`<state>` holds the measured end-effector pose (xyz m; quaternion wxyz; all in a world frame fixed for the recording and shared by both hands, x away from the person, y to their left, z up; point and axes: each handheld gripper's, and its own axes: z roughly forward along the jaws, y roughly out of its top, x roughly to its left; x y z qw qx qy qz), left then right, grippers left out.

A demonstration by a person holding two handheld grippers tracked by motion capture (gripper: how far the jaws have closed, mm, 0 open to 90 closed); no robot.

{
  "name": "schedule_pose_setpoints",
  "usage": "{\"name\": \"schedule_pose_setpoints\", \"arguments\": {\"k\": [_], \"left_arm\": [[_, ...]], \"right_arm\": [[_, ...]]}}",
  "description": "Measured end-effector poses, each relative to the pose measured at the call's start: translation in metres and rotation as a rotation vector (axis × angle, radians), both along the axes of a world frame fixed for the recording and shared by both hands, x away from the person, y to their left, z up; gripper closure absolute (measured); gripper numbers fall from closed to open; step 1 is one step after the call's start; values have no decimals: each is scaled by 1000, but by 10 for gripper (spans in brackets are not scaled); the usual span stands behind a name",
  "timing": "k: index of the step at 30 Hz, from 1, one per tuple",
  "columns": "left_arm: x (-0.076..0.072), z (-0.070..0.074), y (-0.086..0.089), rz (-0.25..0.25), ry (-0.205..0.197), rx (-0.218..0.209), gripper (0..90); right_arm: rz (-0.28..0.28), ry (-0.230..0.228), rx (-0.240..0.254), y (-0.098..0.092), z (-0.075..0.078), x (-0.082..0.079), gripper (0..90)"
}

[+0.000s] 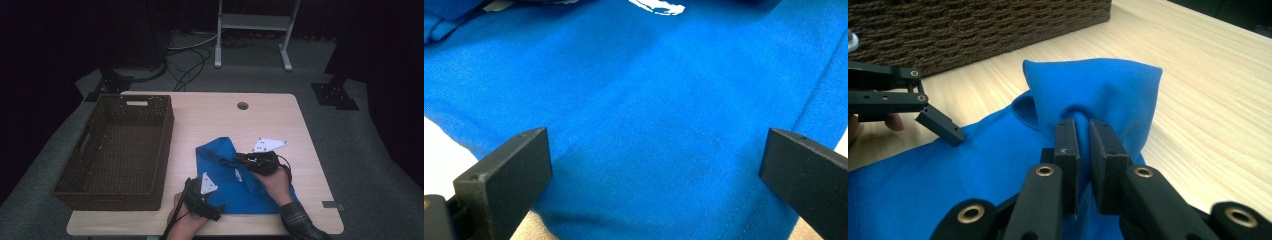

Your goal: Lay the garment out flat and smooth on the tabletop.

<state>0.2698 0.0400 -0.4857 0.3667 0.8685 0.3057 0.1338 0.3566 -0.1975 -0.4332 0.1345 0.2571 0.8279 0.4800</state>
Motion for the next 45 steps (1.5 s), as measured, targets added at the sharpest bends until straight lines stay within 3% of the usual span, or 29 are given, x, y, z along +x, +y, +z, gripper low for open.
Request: {"name": "schedule_pose_setpoints", "arguments": {"k": [45], "left_arm": [[0,0,0,-2,2,3,2]], "right_arm": [[-69,-17,-62,-12,23,47,829]]}}
